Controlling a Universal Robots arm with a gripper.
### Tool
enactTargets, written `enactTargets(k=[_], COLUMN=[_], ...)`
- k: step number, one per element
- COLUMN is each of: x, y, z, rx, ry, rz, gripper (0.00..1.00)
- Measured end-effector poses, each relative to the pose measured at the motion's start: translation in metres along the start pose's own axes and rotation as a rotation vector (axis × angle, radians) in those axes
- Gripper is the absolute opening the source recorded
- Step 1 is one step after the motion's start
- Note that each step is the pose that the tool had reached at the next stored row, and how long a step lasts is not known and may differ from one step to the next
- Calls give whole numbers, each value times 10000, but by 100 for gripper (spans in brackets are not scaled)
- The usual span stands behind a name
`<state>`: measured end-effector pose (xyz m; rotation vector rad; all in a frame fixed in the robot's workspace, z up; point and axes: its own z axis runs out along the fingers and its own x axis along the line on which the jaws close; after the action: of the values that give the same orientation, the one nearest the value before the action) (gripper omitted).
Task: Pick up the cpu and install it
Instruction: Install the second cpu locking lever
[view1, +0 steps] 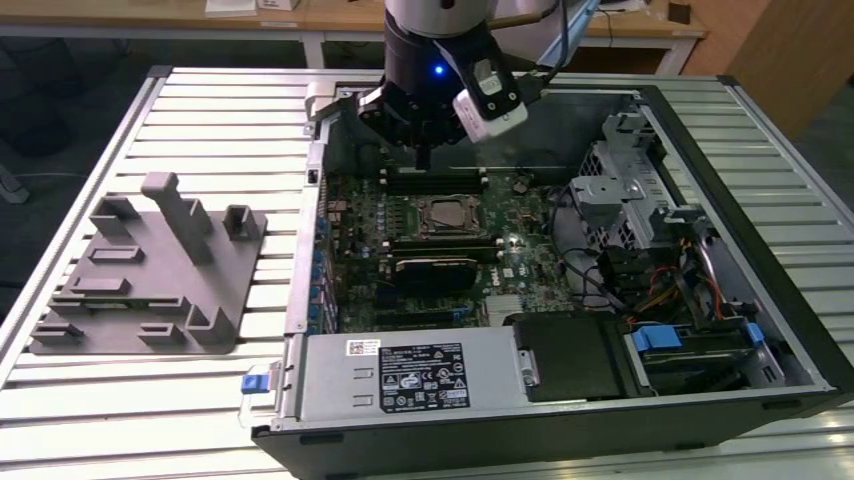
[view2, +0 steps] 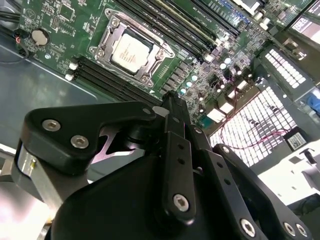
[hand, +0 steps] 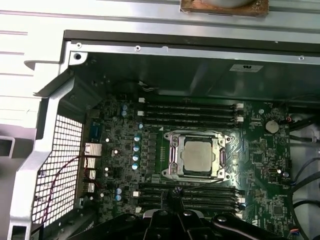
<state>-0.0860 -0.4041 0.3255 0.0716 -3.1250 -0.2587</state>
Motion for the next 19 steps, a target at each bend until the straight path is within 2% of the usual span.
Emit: enactTargets(k=[6, 19], x=[-8, -51], y=[1, -6], z=[31, 75], rx=[63, 144], ry=[-3, -10], rz=[36, 103], gripper=[11, 11])
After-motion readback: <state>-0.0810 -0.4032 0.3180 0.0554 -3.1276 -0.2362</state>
